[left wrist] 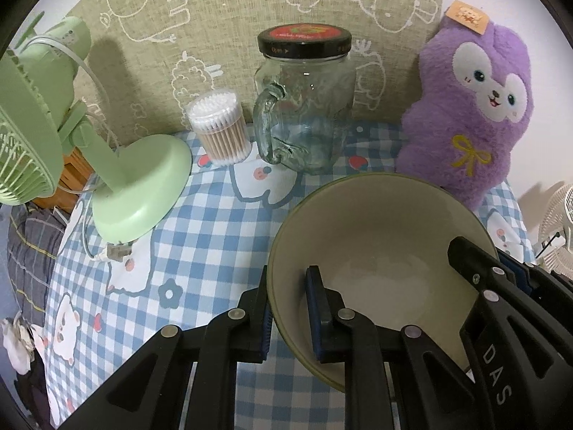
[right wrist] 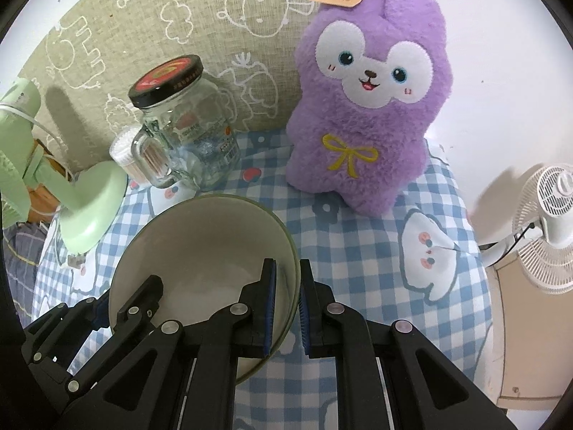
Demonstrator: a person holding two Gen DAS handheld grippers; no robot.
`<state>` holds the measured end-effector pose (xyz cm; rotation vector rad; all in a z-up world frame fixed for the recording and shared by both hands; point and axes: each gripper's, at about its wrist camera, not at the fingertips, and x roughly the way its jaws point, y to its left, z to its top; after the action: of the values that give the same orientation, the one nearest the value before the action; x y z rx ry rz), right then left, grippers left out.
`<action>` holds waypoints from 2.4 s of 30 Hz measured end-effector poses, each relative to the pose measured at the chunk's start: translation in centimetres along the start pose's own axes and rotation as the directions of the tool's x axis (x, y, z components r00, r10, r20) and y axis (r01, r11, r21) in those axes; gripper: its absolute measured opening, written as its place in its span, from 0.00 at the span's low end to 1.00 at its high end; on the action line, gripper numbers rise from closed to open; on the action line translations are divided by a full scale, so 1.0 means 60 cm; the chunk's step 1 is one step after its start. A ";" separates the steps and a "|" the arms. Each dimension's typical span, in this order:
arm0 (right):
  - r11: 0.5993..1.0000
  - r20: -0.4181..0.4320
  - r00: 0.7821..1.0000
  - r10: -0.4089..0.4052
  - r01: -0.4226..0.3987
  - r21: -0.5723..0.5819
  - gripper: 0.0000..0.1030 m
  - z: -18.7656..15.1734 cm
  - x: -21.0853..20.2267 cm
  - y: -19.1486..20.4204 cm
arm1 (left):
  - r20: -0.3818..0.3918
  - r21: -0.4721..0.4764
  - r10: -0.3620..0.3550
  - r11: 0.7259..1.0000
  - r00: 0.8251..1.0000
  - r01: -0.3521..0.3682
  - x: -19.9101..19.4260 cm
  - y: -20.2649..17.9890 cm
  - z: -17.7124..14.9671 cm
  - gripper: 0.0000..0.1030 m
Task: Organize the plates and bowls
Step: 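Lift the small patterned bowl and carry it back toward the plate stack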
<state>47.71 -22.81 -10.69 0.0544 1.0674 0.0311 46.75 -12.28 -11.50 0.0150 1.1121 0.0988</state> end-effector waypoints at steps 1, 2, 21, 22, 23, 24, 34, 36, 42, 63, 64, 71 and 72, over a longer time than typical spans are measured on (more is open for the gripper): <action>1.000 0.002 1.000 0.000 0.000 -0.002 0.14 -0.002 -0.006 0.001 | 0.002 0.005 -0.001 1.000 1.000 0.001 -0.006 0.000 -0.002 0.14; 1.000 0.003 1.000 0.000 0.000 -0.002 0.14 -0.005 -0.012 0.001 | 0.005 0.008 0.000 1.000 1.000 0.000 -0.011 0.001 -0.003 0.14; 1.000 0.058 0.998 -0.015 0.014 0.015 0.14 -0.051 -0.136 0.011 | 0.049 0.034 -0.012 0.999 0.999 0.010 -0.123 0.012 -0.041 0.14; 1.000 0.061 0.998 -0.015 0.014 0.017 0.14 -0.053 -0.144 0.011 | 0.051 0.035 -0.014 0.999 0.999 0.012 -0.128 0.012 -0.043 0.14; 1.000 0.065 0.998 -0.015 0.014 0.018 0.14 -0.056 -0.151 0.010 | 0.052 0.034 -0.017 0.999 0.999 0.015 -0.135 0.012 -0.045 0.14; 1.000 0.068 0.998 -0.016 0.014 0.019 0.14 -0.057 -0.159 0.010 | 0.053 0.032 -0.019 0.999 0.998 0.017 -0.143 0.013 -0.047 0.14; 0.999 0.120 0.992 -0.026 0.022 0.038 0.14 -0.080 -0.245 0.007 | 0.102 0.046 -0.031 0.999 0.994 0.026 -0.220 0.015 -0.062 0.14; 0.999 0.128 0.991 -0.032 0.027 0.040 0.14 -0.086 -0.260 0.009 | 0.110 0.042 -0.038 0.999 0.993 0.034 -0.235 0.017 -0.067 0.14; 0.998 0.149 0.988 -0.042 0.033 0.056 0.14 -0.113 -0.312 0.012 | 0.135 0.058 -0.047 0.998 0.990 0.039 -0.284 0.020 -0.086 0.14; 0.995 0.198 0.977 -0.083 0.070 0.073 0.14 -0.249 -0.448 0.067 | 0.184 0.096 -0.093 0.992 0.978 0.076 -0.406 0.074 -0.203 0.14; 0.995 0.200 0.976 -0.083 0.070 0.074 0.14 -0.257 -0.452 0.071 | 0.187 0.098 -0.092 0.992 0.978 0.075 -0.410 0.078 -0.208 0.14; 0.995 0.197 0.977 -0.085 0.072 0.075 0.14 -0.311 -0.468 0.104 | 0.193 0.105 -0.094 0.992 0.977 0.075 -0.427 0.114 -0.256 0.14; 0.995 0.194 0.977 -0.086 0.073 0.075 0.14 -0.320 -0.468 0.109 | 0.192 0.104 -0.094 0.992 0.977 0.075 -0.429 0.119 -0.263 0.14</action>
<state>17.35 -17.17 5.04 0.0738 0.8718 -0.0813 20.80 -7.98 4.93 0.0624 0.9180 -0.0325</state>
